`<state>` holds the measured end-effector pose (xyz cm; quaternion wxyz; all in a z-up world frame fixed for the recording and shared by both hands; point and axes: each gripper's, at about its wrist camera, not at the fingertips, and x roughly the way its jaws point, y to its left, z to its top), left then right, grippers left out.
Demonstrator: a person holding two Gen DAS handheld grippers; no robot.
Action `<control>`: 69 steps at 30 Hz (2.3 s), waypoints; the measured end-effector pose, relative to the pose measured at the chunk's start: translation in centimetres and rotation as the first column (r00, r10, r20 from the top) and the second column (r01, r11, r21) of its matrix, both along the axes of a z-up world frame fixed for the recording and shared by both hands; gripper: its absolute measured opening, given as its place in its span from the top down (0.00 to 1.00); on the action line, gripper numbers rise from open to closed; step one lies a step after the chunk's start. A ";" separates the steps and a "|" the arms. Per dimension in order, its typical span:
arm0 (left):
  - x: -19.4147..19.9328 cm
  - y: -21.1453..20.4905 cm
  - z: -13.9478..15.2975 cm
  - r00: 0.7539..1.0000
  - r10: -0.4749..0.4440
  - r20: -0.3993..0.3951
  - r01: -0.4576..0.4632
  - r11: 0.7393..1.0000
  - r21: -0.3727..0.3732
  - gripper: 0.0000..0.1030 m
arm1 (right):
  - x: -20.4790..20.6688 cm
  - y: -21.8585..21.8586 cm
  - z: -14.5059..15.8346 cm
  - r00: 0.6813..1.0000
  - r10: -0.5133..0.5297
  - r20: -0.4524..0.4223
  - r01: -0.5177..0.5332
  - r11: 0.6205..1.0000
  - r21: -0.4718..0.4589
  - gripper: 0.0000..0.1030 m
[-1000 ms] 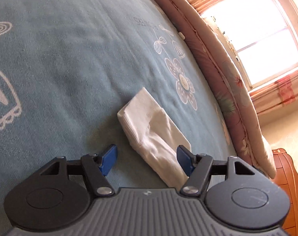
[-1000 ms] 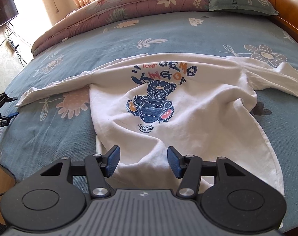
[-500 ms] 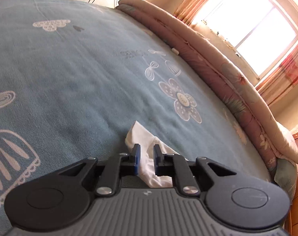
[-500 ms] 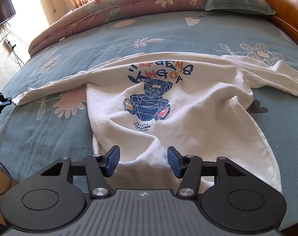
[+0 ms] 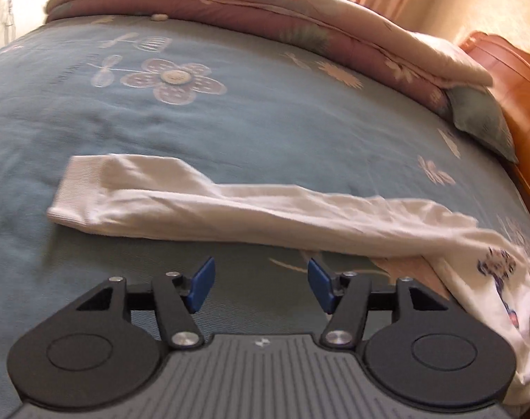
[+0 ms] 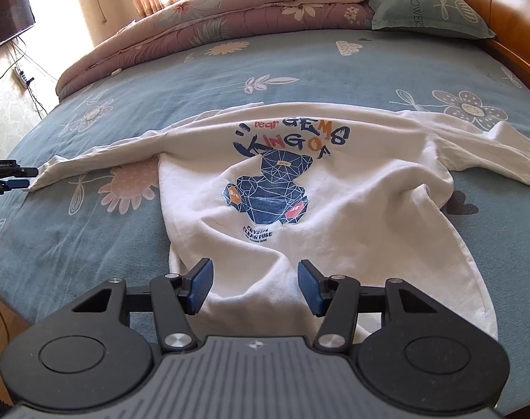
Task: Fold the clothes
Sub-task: 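Grasp the side edge of the sweatshirt body with the right tool, then fold the held side edge over the folded sleeve with the right tool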
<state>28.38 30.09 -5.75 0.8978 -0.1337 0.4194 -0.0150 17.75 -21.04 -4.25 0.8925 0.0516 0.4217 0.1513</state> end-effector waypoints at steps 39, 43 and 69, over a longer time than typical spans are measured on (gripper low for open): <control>-5.8 -21.7 -4.7 0.920 -0.376 -0.106 0.380 0.925 0.018 0.16 | 1.6 5.7 -0.6 0.927 0.370 0.066 -0.353 0.917 -0.187 0.83; -5.9 -21.5 -4.7 0.924 -0.370 -0.102 0.372 0.928 0.007 0.16 | 5.6 1.3 -0.3 0.969 0.240 0.065 -0.237 0.970 -0.052 0.81; -3.6 -24.8 -5.0 0.919 -0.393 -0.011 0.371 0.876 -0.307 0.16 | -0.2 3.9 -0.8 0.885 0.417 0.208 -0.263 0.815 -0.516 0.44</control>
